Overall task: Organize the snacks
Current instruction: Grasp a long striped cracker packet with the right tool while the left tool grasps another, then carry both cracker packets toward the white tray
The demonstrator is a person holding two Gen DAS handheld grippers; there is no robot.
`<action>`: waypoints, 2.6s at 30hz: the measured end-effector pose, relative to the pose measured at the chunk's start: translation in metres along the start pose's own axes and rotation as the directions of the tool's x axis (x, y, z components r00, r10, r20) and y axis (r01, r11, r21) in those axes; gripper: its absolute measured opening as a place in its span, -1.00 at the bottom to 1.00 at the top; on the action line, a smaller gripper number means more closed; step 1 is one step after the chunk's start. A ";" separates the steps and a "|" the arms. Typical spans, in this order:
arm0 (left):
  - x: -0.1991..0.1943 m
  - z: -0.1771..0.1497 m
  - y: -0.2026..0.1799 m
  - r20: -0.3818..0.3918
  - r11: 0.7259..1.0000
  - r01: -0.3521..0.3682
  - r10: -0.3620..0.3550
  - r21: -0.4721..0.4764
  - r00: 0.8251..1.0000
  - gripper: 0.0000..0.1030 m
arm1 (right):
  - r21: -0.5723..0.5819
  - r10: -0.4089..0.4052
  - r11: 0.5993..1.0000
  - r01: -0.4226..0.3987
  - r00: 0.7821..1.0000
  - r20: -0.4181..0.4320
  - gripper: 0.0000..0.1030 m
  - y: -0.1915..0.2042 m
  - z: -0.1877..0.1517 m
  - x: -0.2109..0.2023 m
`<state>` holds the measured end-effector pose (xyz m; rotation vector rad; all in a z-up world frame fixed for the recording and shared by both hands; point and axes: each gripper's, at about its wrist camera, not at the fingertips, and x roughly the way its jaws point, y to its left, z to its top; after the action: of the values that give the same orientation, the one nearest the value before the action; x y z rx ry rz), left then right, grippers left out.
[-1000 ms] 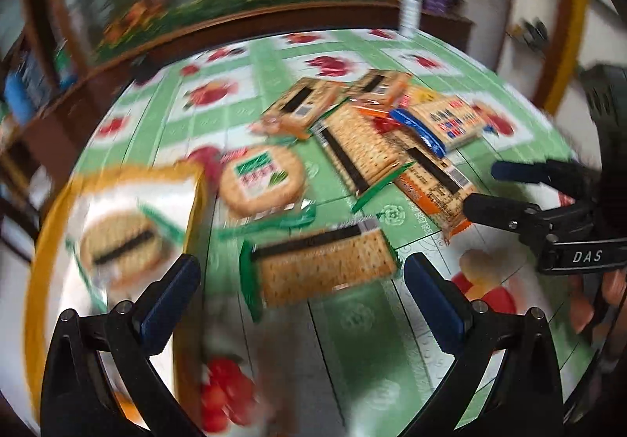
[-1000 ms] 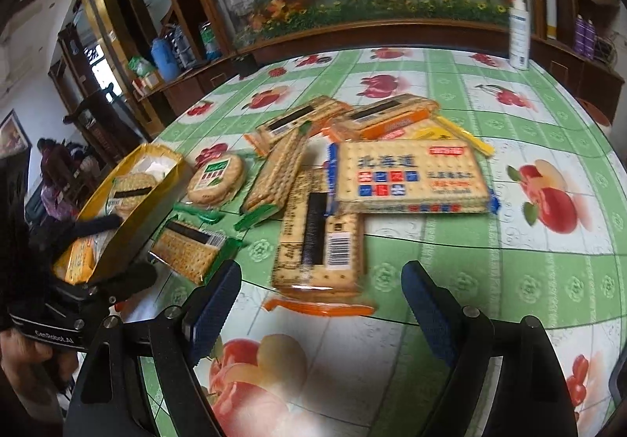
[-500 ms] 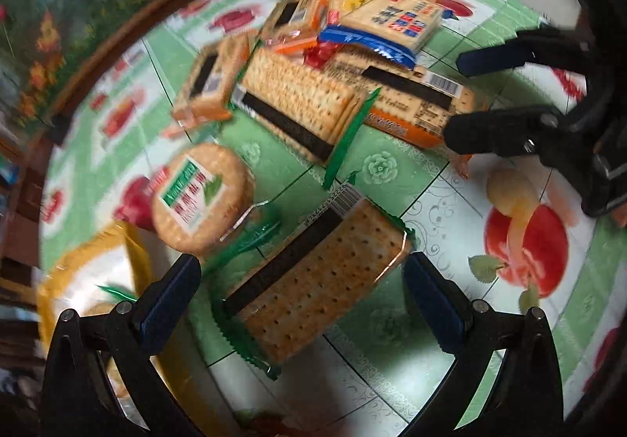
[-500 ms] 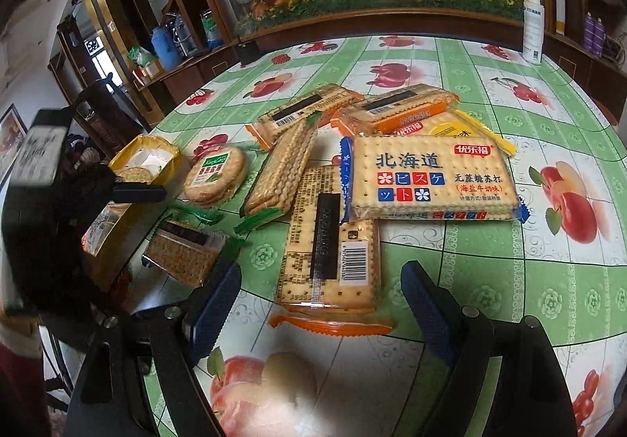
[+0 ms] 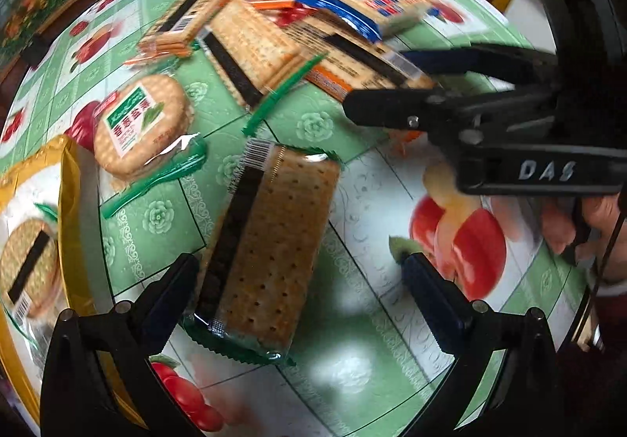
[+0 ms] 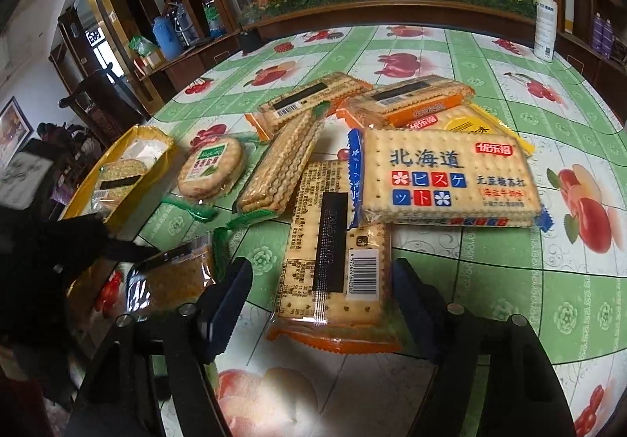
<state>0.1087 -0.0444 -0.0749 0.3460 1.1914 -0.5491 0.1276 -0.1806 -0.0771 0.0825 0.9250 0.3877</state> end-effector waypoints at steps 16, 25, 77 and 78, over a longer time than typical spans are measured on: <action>-0.003 -0.012 0.014 0.105 0.971 -0.122 0.145 -0.204 0.984 0.98 | -0.121 -0.154 0.981 0.153 0.988 -0.001 0.12 0.015 0.004 0.015; -0.016 -0.020 0.003 0.188 0.966 -0.140 0.181 -0.216 0.965 -0.01 | -0.067 -0.103 0.992 0.103 0.995 0.008 0.09 0.007 -0.009 -0.005; -0.129 -0.152 0.088 0.284 0.712 -0.233 0.526 -0.663 0.801 -0.07 | -0.092 0.349 0.936 -0.338 0.926 0.146 0.05 0.122 -0.004 -0.062; -0.130 -0.154 0.091 0.281 0.705 -0.234 0.532 -0.669 0.799 -0.07 | -0.103 0.353 0.934 -0.341 0.925 0.139 0.05 0.129 -0.001 -0.057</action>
<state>0.0066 0.1401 -0.0087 -0.0947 0.7308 0.1598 0.0580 -0.0814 -0.0038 0.2055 0.7386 0.7363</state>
